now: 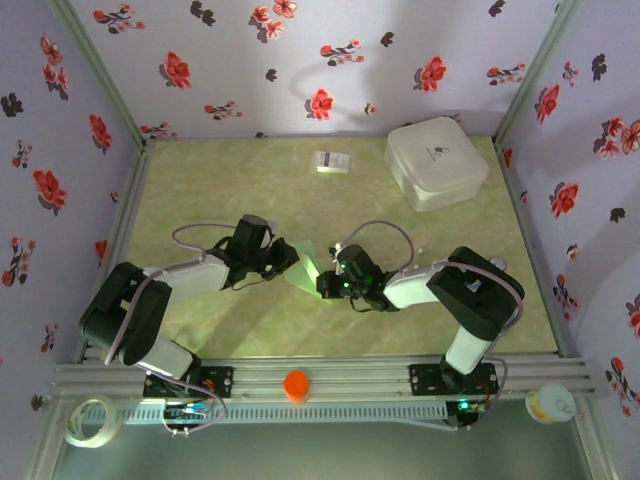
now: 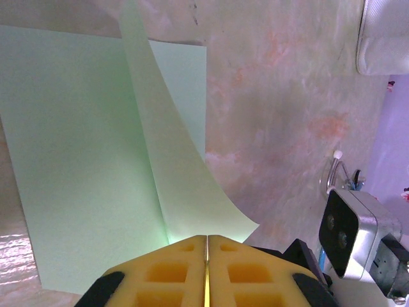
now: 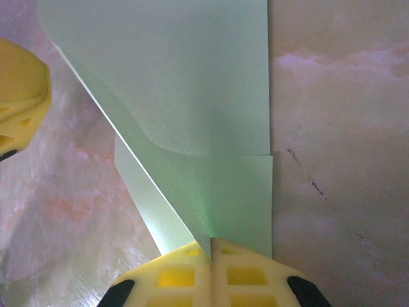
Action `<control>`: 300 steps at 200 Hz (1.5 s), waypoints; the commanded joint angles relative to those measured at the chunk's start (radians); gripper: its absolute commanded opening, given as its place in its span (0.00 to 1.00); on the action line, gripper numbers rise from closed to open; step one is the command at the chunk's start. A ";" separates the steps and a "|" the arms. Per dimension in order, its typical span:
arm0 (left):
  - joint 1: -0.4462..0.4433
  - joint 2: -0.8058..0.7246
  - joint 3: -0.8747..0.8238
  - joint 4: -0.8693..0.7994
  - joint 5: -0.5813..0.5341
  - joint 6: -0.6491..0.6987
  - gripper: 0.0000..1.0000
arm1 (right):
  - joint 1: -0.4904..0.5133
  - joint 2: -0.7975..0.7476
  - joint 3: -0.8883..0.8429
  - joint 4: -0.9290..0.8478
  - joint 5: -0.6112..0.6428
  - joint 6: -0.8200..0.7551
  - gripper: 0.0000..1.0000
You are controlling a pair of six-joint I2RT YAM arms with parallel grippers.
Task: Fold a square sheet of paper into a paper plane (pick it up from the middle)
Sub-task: Fourth fold the wing at the center of the table.
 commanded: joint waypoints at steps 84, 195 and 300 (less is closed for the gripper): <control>-0.008 0.025 -0.016 0.054 0.040 -0.007 0.07 | -0.016 0.024 -0.025 0.001 -0.034 0.036 0.06; -0.028 0.131 0.021 0.141 0.082 -0.016 0.07 | -0.033 0.039 -0.012 -0.010 -0.078 0.056 0.08; -0.028 0.153 0.031 0.164 0.059 -0.019 0.08 | -0.036 0.049 0.021 -0.064 -0.114 0.045 0.05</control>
